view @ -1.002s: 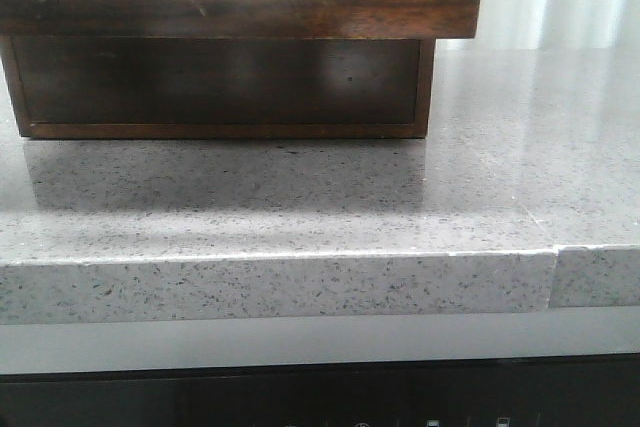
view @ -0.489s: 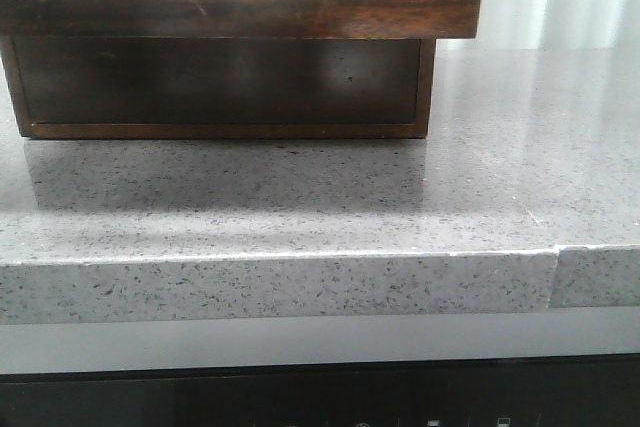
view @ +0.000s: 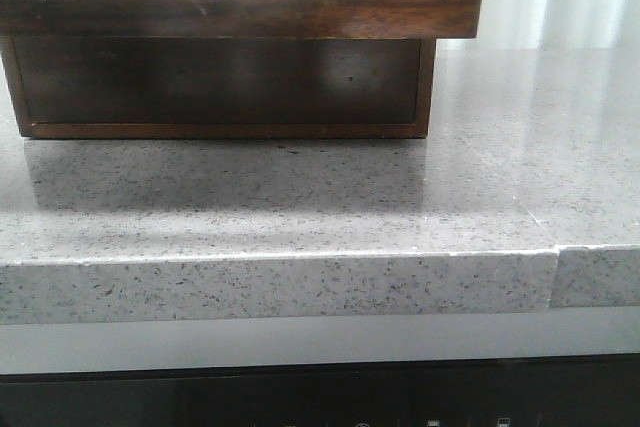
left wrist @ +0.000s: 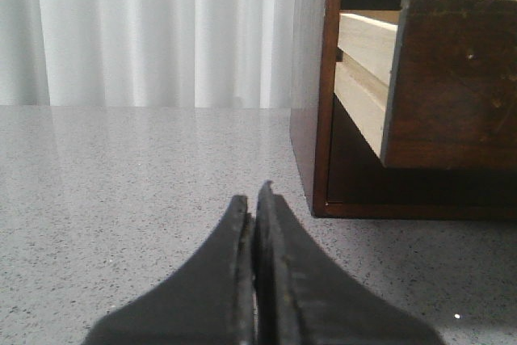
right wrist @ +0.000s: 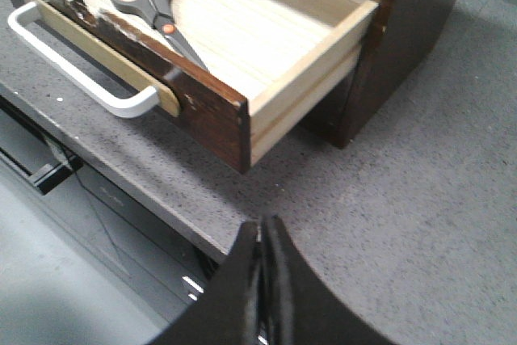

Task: Put scissors in drawer with both arms

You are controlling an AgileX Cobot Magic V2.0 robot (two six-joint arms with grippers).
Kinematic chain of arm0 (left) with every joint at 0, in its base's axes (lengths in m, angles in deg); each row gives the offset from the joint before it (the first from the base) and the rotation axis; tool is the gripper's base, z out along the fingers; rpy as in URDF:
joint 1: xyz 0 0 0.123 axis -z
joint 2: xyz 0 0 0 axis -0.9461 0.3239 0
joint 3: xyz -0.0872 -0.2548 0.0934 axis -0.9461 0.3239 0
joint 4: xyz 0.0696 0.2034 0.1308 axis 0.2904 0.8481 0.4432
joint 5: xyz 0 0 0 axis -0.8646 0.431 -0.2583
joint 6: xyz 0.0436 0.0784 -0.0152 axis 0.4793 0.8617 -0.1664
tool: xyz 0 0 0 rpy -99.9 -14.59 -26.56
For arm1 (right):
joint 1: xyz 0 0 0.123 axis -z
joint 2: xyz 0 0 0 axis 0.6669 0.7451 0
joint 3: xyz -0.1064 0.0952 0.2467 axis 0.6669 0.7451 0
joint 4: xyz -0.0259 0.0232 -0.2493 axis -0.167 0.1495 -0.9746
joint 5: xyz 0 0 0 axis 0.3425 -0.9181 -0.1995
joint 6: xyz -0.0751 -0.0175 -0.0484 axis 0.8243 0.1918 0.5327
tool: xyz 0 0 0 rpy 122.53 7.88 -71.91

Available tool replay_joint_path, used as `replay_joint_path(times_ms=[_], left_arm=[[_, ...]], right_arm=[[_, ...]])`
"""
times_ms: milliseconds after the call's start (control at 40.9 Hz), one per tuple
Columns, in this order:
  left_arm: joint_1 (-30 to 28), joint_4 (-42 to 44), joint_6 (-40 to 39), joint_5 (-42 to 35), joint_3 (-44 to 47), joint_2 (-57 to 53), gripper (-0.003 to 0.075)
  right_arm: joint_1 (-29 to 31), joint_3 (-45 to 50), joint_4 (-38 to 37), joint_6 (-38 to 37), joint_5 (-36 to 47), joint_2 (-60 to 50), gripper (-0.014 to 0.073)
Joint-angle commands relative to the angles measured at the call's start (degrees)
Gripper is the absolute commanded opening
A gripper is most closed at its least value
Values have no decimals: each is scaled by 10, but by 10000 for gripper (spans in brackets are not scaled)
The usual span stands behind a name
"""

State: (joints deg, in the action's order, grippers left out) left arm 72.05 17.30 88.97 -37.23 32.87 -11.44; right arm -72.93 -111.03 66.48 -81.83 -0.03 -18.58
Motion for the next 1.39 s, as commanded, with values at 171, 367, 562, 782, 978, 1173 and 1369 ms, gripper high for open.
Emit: replay_joint_path(times_ms=[171,367,562,782,978,1173,1369], left_arm=[[1,-5,-8,-48,15,-12,-20],[1,-5,-8,-48,15,-12,-20],[1,-5,-8,-48,15,-12,-20],[1,-5,-8,-48,15,-12,-20],[1,-5,-8,-48,15,-12,-20],[1,-5,-8,-48,15,-12,-20],[1,-5,-8,-48,15,-12,-20]], right_arm=[[172,126,-64,1,194,-107,-69],[273,278,-66,1,337,-219,-69],[317,408,-66,1,428,-300,-69],[329,509,-66,1,489,-348,-69],[323,567,-56,0,550,-352,-69],[314,568,-54,0,555,-352,-69],[310,568,-54,0,555,-352,-69]])
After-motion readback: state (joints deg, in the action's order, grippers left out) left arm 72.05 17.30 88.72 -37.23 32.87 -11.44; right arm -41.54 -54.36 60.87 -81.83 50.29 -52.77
